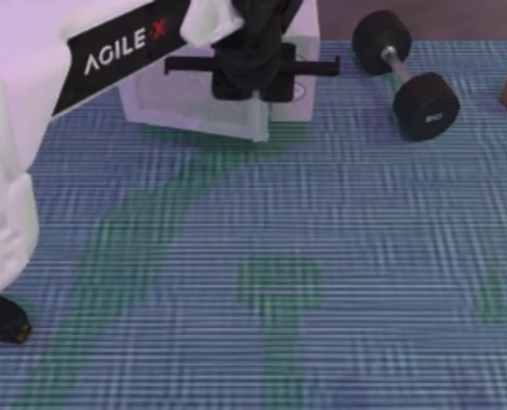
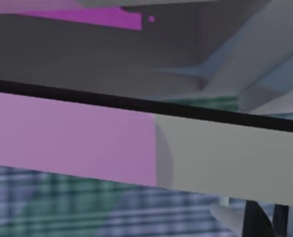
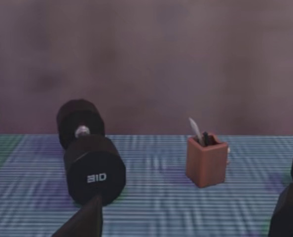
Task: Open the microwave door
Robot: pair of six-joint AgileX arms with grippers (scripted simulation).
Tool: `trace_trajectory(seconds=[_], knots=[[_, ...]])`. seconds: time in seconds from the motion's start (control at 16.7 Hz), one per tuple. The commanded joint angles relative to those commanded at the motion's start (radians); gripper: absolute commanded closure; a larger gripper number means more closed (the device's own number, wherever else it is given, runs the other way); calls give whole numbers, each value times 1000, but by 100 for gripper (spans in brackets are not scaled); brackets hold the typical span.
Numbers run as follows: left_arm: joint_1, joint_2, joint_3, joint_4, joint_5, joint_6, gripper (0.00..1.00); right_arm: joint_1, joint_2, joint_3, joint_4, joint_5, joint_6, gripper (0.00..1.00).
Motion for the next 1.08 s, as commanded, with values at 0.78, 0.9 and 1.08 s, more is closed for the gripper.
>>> trace_trajectory(seconds=[0.78,0.9,1.08], knots=[[16,-95,-150,78,42,94,100,0,0,0,0,0,0,0],[16,-95,-150,78,42,94,100,0,0,0,0,0,0,0],[16,-95,-150,78,42,94,100,0,0,0,0,0,0,0]])
